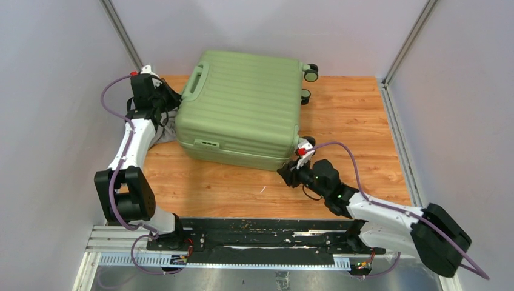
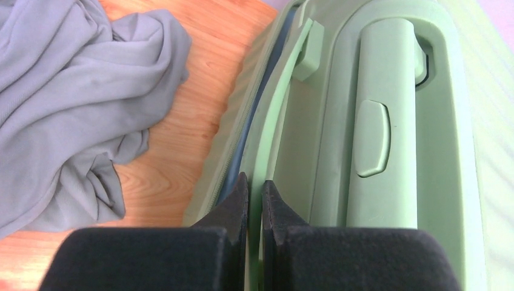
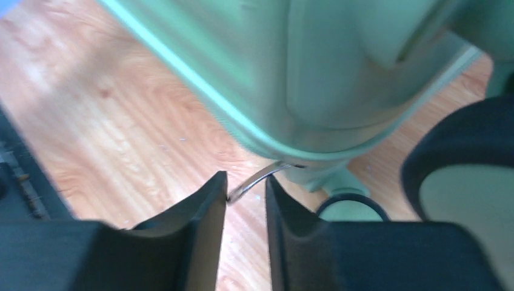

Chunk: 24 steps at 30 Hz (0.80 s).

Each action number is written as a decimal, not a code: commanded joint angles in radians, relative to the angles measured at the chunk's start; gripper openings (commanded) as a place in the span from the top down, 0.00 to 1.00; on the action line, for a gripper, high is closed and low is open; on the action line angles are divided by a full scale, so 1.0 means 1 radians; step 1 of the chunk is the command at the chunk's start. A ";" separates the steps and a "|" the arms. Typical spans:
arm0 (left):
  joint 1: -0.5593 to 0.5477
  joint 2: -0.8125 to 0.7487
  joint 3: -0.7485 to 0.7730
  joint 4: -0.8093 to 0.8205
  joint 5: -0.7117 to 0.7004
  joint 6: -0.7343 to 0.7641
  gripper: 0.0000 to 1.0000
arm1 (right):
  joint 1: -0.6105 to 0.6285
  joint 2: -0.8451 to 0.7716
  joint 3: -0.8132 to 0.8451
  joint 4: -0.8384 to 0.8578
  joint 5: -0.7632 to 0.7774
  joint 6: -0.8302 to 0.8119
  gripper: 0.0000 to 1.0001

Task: Pack the luggage
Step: Zip the luggage at the center of the board.

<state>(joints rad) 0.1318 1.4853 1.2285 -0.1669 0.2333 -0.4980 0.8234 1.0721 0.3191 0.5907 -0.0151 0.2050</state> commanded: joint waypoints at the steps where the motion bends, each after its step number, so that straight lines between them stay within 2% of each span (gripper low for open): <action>1: -0.003 -0.044 0.002 0.008 0.047 -0.016 1.00 | -0.018 -0.182 -0.040 -0.015 -0.128 0.130 0.62; 5: 0.011 -0.040 0.003 0.009 0.074 -0.035 1.00 | -0.094 -0.307 -0.057 -0.115 -0.111 0.151 0.49; 7: 0.012 -0.037 0.010 0.007 0.086 -0.044 1.00 | -0.117 -0.319 -0.051 -0.159 -0.109 0.141 0.33; 10: 0.012 -0.033 0.013 0.009 0.097 -0.052 1.00 | -0.159 -0.309 -0.039 -0.171 -0.146 0.129 0.25; 14: 0.012 -0.032 0.026 0.007 0.103 -0.059 1.00 | -0.216 -0.272 -0.019 -0.168 -0.231 0.110 0.28; 17: 0.012 -0.028 0.049 0.001 0.115 -0.066 1.00 | -0.228 -0.264 -0.036 -0.149 -0.231 0.073 0.31; 20: 0.012 -0.024 0.077 -0.011 0.118 -0.070 1.00 | -0.243 -0.230 -0.053 -0.086 -0.246 0.028 0.32; 24: 0.012 -0.014 0.123 -0.033 0.123 -0.074 1.00 | -0.265 -0.132 -0.044 0.016 -0.290 0.015 0.40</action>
<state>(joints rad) 0.1478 1.4956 1.2404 -0.2886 0.2863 -0.5144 0.5850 0.8692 0.2810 0.4950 -0.2398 0.2649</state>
